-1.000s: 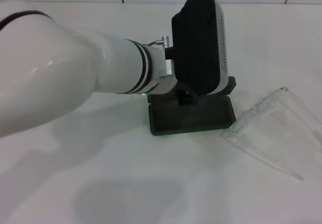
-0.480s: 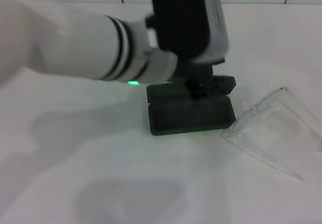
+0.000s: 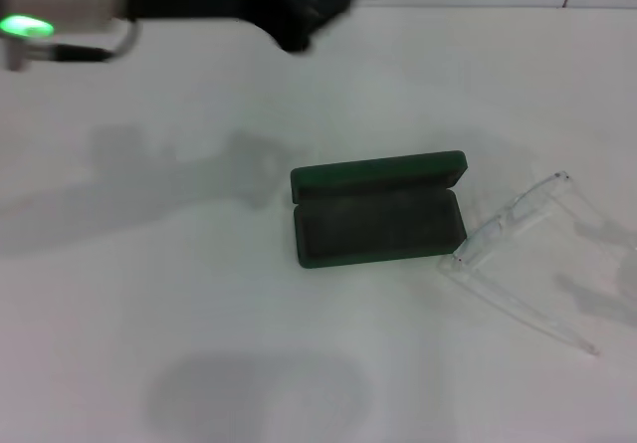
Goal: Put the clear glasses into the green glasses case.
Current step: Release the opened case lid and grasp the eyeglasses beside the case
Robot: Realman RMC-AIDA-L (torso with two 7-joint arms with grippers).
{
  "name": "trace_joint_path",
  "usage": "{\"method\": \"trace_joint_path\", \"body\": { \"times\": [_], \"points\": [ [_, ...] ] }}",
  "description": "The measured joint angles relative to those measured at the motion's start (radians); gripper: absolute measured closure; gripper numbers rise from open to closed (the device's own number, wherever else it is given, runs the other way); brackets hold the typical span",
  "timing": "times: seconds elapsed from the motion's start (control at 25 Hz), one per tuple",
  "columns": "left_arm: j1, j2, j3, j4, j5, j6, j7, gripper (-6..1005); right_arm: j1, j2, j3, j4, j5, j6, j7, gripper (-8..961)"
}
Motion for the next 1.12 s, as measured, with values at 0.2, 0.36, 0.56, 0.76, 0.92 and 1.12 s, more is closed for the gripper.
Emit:
{"method": "trace_joint_path", "body": {
  "times": [0.2, 0.36, 0.56, 0.76, 0.92, 1.12],
  "points": [
    [0.006, 0.004, -0.287, -0.22, -0.304, 0.213, 0.104, 938, 0.111, 0.0, -0.126, -0.225, -0.125, -0.014, 0.211, 119],
    [0.01, 0.004, -0.387, -0.358, -0.331, 0.284, 0.145, 969, 0.232, -0.003, -0.252, -0.348, -0.272, -0.007, 0.328, 121],
    [0.024, 0.006, -0.439, -0.51, -0.357, 0.297, 0.212, 971, 0.363, 0.005, -0.374, -0.473, -0.408, -0.001, 0.381, 159],
    [0.058, 0.018, -0.457, -0.619, -0.427, 0.298, 0.27, 971, 0.531, 0.021, -0.599, -0.545, -0.577, 0.01, 0.472, 187],
    [0.06, 0.022, -0.474, -0.678, -0.434, 0.299, 0.277, 971, 0.624, 0.07, -0.718, -0.559, -0.729, 0.034, 0.48, 191],
    [0.058, 0.021, -0.482, -0.722, -0.439, 0.299, 0.298, 970, 0.663, 0.131, -0.856, -0.553, -0.858, 0.086, 0.48, 192]
  ]
}}
